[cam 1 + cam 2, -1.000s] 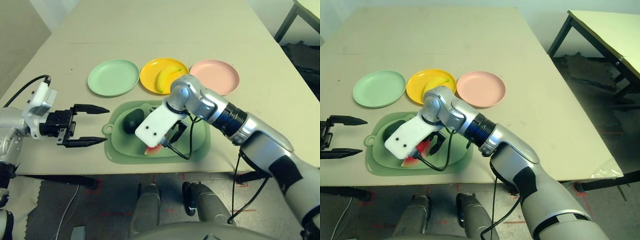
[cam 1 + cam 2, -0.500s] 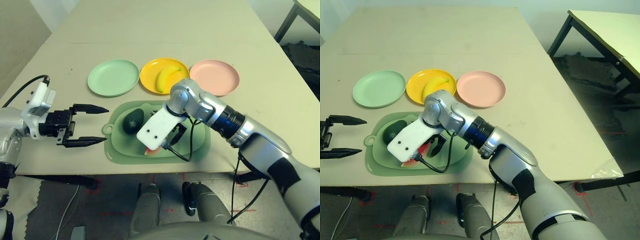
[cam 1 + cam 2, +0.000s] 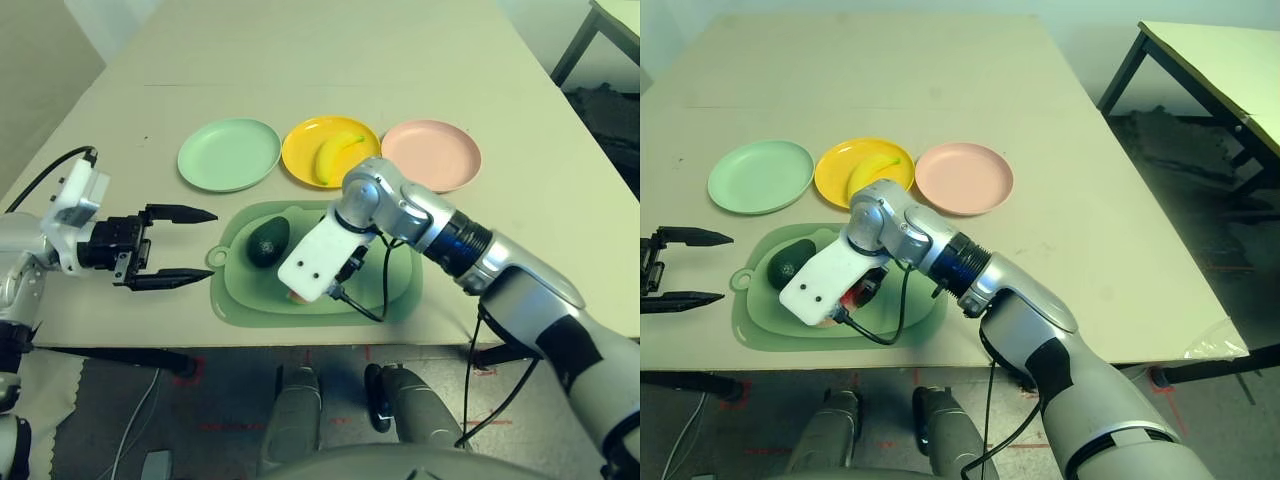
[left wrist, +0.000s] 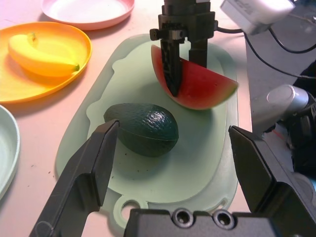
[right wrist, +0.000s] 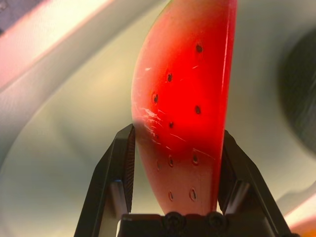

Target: Place the fruits into color-matched plates.

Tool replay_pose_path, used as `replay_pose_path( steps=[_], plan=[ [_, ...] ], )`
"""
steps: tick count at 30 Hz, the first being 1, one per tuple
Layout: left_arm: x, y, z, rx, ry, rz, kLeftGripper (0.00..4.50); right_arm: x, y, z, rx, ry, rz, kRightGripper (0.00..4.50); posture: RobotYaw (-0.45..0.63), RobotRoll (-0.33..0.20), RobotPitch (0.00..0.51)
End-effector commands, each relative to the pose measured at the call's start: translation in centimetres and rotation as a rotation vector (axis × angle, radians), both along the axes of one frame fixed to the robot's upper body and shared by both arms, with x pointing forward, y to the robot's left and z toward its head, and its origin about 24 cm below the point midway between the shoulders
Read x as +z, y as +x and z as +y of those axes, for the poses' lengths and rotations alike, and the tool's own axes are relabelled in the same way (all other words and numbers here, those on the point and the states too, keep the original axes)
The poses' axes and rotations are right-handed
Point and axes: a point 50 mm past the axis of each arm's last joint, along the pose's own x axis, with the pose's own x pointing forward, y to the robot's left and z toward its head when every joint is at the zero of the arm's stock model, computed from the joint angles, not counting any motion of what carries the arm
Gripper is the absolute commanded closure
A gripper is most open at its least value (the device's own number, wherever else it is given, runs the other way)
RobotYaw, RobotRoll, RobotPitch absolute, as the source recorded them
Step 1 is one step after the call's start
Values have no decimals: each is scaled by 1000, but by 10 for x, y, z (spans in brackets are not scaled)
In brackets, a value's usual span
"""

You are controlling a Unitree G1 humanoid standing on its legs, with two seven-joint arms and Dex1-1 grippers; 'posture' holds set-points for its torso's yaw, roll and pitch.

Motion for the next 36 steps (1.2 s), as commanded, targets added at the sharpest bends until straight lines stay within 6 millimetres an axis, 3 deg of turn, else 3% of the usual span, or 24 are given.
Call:
replay_pose_path(
  steps=[1,6,17,25,36],
  plan=[
    [2,1,-4,-17,-4,-10,0,9,10,-15,-54,-5,-4,2257,81,0,192],
    [0,6,-8,14,-45,-11,0,26,27,-31,-133,17,-46,2257,67,0,186],
    [3,15,-15,132,-53,-22,0,59,86,-69,-478,144,-226,2257,69,0,181],
    [15,24,-11,265,-18,-37,0,52,106,-102,-687,181,-375,2257,80,0,190],
    [12,13,-9,272,55,-19,0,27,113,-133,-838,161,-461,2257,103,0,207]
  ],
)
